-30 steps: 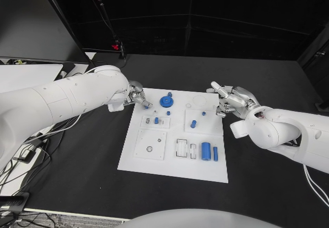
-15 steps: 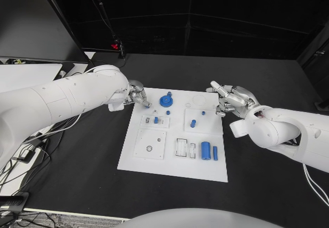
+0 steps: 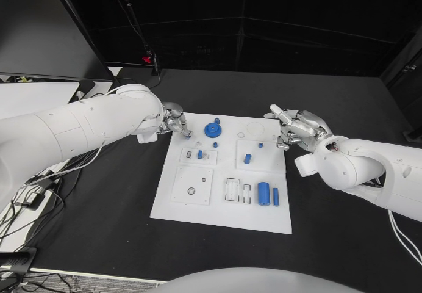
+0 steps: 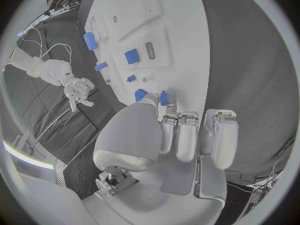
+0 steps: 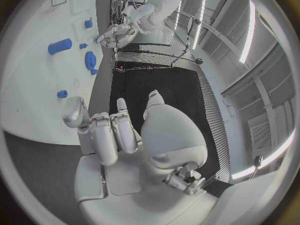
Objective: Assemble the parts on the task board
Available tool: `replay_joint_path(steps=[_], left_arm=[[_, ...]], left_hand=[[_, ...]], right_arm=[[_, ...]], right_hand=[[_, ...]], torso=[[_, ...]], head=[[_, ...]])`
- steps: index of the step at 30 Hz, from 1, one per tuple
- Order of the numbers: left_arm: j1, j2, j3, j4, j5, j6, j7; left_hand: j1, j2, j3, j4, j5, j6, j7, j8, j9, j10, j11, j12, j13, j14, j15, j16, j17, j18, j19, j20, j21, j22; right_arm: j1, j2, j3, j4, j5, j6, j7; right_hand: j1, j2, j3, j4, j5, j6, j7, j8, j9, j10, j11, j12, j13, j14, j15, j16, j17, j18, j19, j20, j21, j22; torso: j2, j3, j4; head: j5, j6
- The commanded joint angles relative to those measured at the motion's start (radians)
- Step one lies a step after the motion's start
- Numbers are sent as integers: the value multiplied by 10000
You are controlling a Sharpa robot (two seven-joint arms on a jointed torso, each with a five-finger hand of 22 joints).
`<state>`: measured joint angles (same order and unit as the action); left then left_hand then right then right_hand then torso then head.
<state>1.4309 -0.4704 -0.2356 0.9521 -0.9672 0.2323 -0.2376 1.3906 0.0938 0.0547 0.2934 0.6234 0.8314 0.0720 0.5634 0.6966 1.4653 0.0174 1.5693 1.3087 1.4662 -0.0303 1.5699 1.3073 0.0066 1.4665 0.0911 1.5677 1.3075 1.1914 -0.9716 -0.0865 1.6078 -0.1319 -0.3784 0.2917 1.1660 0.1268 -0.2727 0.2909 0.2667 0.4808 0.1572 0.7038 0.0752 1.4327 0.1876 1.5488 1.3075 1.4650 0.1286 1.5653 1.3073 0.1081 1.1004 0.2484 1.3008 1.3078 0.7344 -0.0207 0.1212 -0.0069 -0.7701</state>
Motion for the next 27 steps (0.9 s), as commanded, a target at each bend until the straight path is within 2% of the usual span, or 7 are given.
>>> replay_joint_path(steps=[1, 5, 6, 16, 22, 27], left_arm=[[39, -236, 8, 274, -14, -454, 352], [118, -688, 8, 840, 177, -625, 327], [152, -926, 8, 1162, 342, -698, 281], [224, -2228, 5, 3115, 746, -947, -399], [225, -2576, 3, 3775, 775, -1002, -734], [218, -2648, 2, 4026, 781, -986, -940]], left_hand=[[781, 711, 48, -4, 58, 125, -35, -49, -5, 1055, -71, 15, 2621, 1046, -29, 9, 2635, -66, 1043, -64, 31, 2633], [776, 686, 76, -1, 62, 146, -33, -53, -8, 1055, -70, 15, 2621, 1046, -29, 9, 2635, -66, 1043, -63, 31, 2633], [774, 680, 83, 0, 64, 153, -33, -53, -9, 1055, -69, 15, 2621, 1046, -29, 9, 2635, -66, 1043, -63, 31, 2633], [765, 625, 154, 1, 105, 184, -34, -67, -16, 1055, -69, 15, 2621, 1046, -30, 9, 2635, -66, 1043, -62, 31, 2633], [767, 619, 164, 0, 109, 185, -34, -70, -17, 1055, -69, 15, 2621, 1046, -31, 9, 2635, -66, 1043, -62, 31, 2633], [770, 614, 175, -1, 113, 187, -34, -71, -18, 1055, -70, 15, 2621, 1046, -31, 9, 2635, -66, 1043, -62, 31, 2633]], right_arm=[[11, -4, 5, 15, 9, 29, 24], [11, -27, 5, 29, 9, 14, 31], [11, -37, 5, 37, 9, 6, 39], [11, -72, 5, 67, 9, -16, 71], [11, -67, 5, 61, 9, -15, 78], [11, -63, 5, 56, 9, -14, 82]], right_hand=[[-53, 22, -67, 2, 31, -73, 974, 49, -14, -67, 7, -60, 1439, 423, 89, 61, 1953, 24, -57, 5, 37, 1137], [-53, 22, -67, 2, 31, -73, 974, 49, -14, -67, 7, -60, 1439, 423, 89, 61, 1953, 24, -57, 5, 37, 1137], [-53, 22, -67, 2, 31, -73, 974, 49, -14, -67, 7, -60, 1439, 423, 89, 61, 1953, 24, -57, 5, 37, 1137], [-52, 20, -70, 2, 28, -75, 975, 52, -16, -85, 8, -63, 1424, 412, 90, 61, 1941, 28, -78, 6, 28, 1130], [-52, 20, -70, 2, 28, -75, 975, 52, -16, -85, 8, -63, 1424, 412, 90, 61, 1941, 28, -78, 6, 28, 1130], [-52, 20, -70, 2, 28, -75, 975, 52, -16, -85, 8, -63, 1424, 412, 90, 61, 1941, 28, -78, 6, 28, 1130]], torso=[[-2, 6, 0], [-8, 23, 18], [-2, 25, 33], [4, 1, 15], [1, -14, 1], [2, -3, -1]], head=[[17, -6], [19, -19], [20, -23], [87, -88], [98, -127], [105, -151]])
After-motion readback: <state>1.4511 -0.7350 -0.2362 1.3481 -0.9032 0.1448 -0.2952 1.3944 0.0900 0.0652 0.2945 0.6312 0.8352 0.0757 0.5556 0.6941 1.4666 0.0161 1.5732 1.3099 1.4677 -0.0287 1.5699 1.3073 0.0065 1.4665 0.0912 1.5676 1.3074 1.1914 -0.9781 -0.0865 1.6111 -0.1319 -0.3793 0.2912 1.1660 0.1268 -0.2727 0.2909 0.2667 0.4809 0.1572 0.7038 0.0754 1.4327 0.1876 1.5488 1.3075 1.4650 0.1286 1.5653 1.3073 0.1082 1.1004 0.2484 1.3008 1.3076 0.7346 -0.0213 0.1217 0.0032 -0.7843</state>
